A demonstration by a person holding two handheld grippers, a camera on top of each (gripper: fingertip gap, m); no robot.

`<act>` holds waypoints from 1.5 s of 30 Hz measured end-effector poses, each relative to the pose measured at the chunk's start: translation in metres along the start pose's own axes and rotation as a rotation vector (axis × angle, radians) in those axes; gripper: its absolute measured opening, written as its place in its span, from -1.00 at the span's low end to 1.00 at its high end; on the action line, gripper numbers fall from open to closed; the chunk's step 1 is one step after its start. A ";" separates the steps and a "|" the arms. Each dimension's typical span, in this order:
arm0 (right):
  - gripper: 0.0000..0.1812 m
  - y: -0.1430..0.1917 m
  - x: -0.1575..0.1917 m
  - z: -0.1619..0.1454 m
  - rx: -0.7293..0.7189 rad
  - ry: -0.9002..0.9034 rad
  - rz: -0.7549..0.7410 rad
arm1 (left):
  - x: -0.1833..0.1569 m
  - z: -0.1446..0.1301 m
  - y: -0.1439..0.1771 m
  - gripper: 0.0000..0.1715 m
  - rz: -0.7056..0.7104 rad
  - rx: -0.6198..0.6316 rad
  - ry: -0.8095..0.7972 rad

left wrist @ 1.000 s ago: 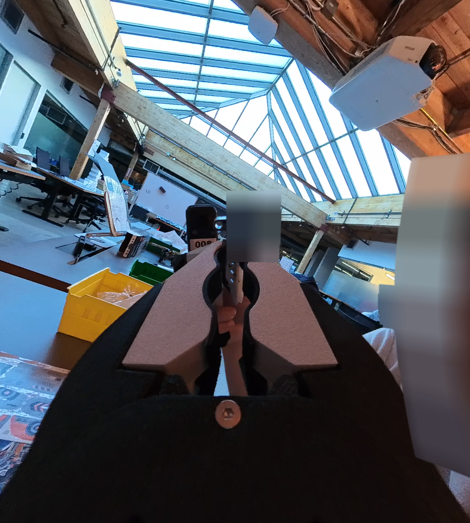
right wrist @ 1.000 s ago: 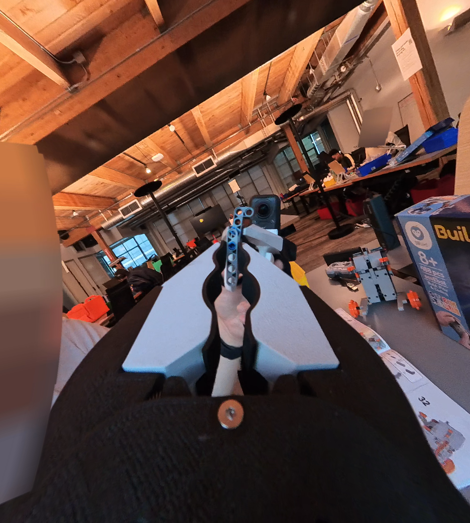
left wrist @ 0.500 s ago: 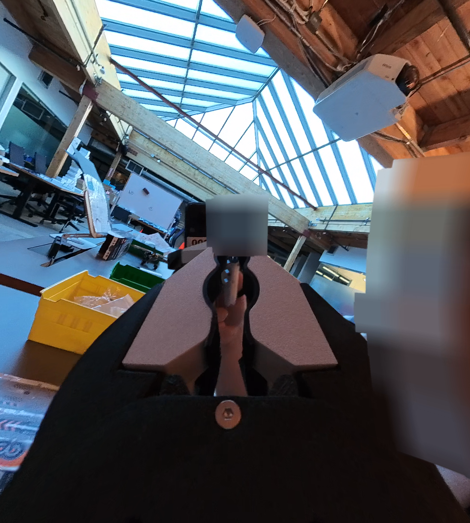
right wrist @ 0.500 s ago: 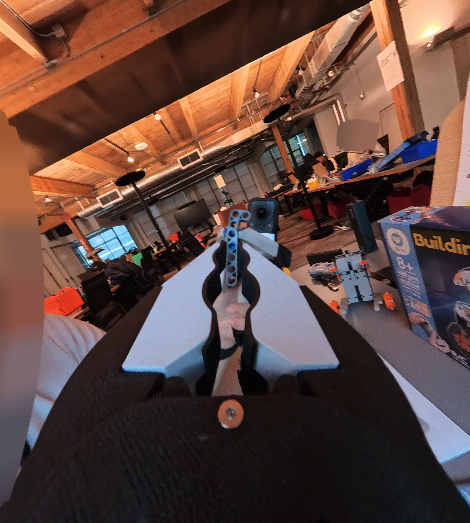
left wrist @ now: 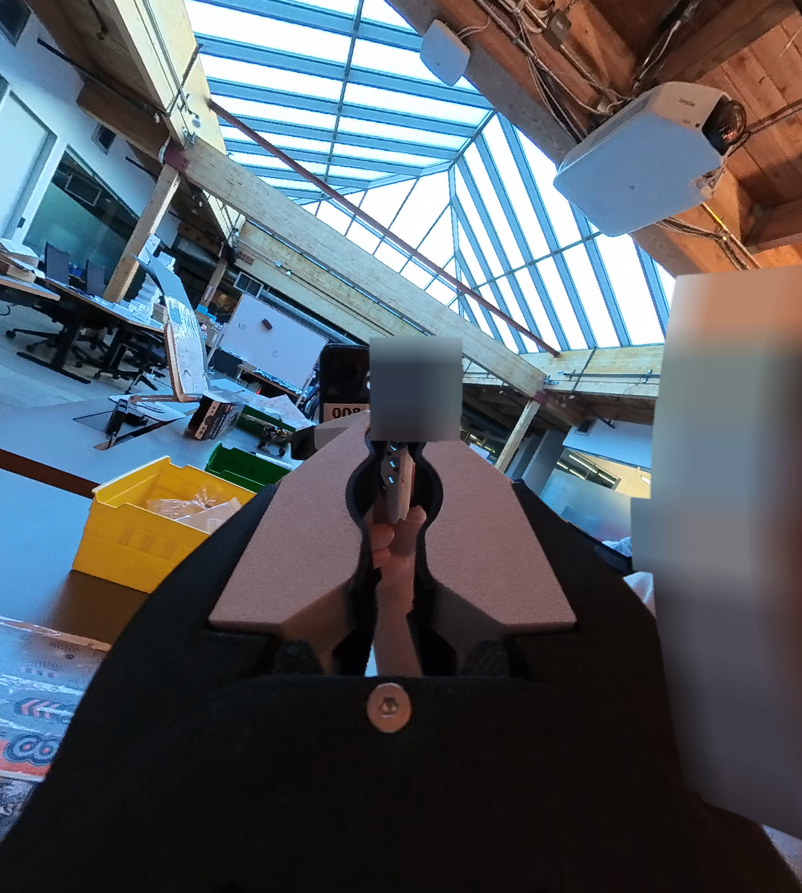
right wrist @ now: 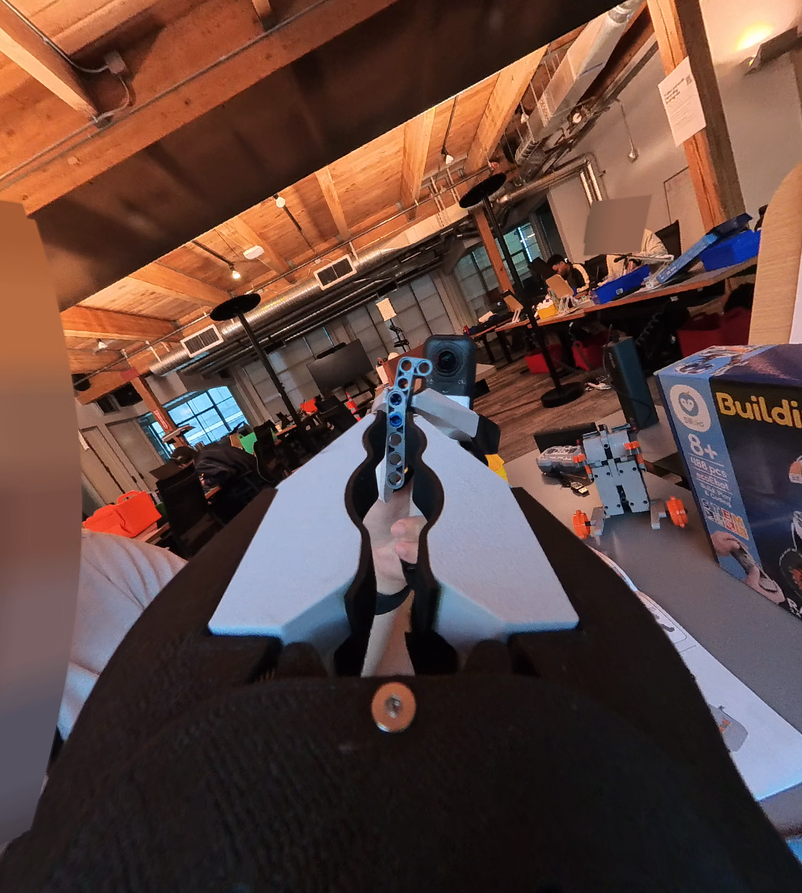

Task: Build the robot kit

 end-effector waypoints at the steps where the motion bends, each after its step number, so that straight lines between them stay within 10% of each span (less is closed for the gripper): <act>1: -0.95 0.000 0.000 0.000 0.001 0.005 -0.003 | 0.000 0.000 0.000 -0.96 0.003 -0.004 0.000; 45: -0.95 0.000 -0.006 0.000 -0.068 0.059 0.055 | -0.004 0.000 -0.004 -0.96 0.155 0.020 -0.256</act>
Point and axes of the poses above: each gripper's, where its closed fingertips meet, y back along the fingers, z out of its top, x = y × z across the jaws, the point moved 4 cm from there along y, back along the fingers, and after that the axes turned 12 degrees about -x, right-handed, at the moved point
